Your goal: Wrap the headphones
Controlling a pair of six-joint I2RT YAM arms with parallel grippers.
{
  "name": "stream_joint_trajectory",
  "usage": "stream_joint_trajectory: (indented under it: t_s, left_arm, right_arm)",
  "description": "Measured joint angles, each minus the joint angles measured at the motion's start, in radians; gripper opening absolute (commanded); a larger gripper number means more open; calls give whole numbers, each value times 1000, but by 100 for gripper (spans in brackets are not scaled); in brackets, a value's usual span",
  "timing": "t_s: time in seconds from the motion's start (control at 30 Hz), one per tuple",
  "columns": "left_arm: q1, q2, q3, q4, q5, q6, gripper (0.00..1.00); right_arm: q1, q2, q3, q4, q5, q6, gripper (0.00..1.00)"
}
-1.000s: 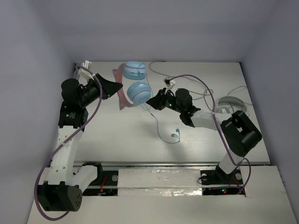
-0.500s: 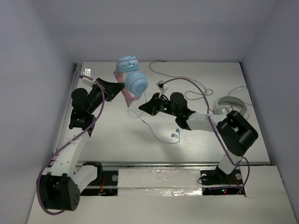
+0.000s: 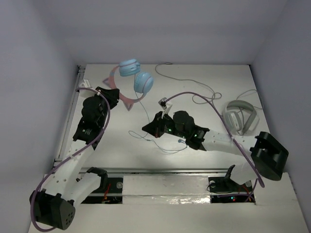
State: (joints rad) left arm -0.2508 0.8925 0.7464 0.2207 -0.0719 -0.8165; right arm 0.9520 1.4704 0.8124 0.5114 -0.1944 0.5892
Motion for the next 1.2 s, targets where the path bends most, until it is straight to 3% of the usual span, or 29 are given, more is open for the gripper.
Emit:
stream_joint_trajectory:
  t_s: [0.27, 0.47, 0.67, 1.0, 1.2]
  left_arm:
    - [-167, 0, 1, -195, -326, 161, 0]
    - [-343, 85, 92, -403, -496, 267, 0]
    - [-462, 208, 206, -544, -491, 370, 0]
    - [-501, 285, 252, -750, -414, 576, 0]
    - [-532, 282, 274, -774, -399, 664, 0]
  right_arm:
    - [163, -87, 19, -261, 169, -24, 0]
    - [199, -145, 50, -493, 226, -26, 0]
    - [208, -210, 158, -719, 236, -69, 0]
    - [208, -169, 334, -1056, 348, -185, 0]
    - [209, -90, 406, -1205, 463, -226, 0]
